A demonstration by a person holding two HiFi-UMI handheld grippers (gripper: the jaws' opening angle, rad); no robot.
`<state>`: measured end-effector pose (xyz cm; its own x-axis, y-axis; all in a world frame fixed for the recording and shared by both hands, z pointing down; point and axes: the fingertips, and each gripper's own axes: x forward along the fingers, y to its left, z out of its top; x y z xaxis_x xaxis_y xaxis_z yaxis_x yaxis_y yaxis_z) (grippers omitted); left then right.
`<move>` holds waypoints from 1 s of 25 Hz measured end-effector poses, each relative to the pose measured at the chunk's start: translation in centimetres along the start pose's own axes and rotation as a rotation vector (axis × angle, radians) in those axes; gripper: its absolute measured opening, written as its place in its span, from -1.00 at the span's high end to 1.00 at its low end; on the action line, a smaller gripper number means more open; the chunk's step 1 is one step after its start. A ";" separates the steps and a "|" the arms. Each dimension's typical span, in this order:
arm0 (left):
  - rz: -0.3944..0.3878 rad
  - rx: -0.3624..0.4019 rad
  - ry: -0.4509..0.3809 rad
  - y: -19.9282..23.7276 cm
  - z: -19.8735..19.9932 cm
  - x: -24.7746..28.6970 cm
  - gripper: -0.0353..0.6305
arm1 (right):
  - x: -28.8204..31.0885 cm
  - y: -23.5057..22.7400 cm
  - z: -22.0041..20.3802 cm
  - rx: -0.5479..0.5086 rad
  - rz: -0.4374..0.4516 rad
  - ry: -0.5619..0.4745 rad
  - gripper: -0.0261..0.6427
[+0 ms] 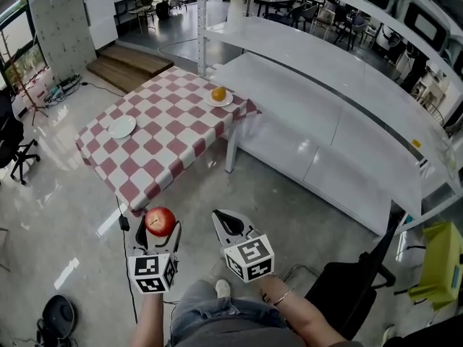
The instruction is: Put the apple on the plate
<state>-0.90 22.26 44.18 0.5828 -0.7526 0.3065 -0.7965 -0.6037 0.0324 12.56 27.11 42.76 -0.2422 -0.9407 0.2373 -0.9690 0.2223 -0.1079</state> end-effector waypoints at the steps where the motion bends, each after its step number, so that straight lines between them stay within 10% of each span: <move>1: 0.002 0.003 -0.006 -0.2 0.2 0.2 -0.26 | 0.0 -0.1 0.0 -0.001 0.002 -0.002 0.89; 25: 0.063 -0.031 0.032 10.7 2.1 11.1 -0.26 | 15.2 -3.2 0.3 0.046 0.025 0.074 0.89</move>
<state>-2.63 6.83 45.90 0.5261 -0.7798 0.3393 -0.8365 -0.5465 0.0410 11.99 12.04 46.42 -0.2708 -0.9130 0.3050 -0.9598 0.2316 -0.1588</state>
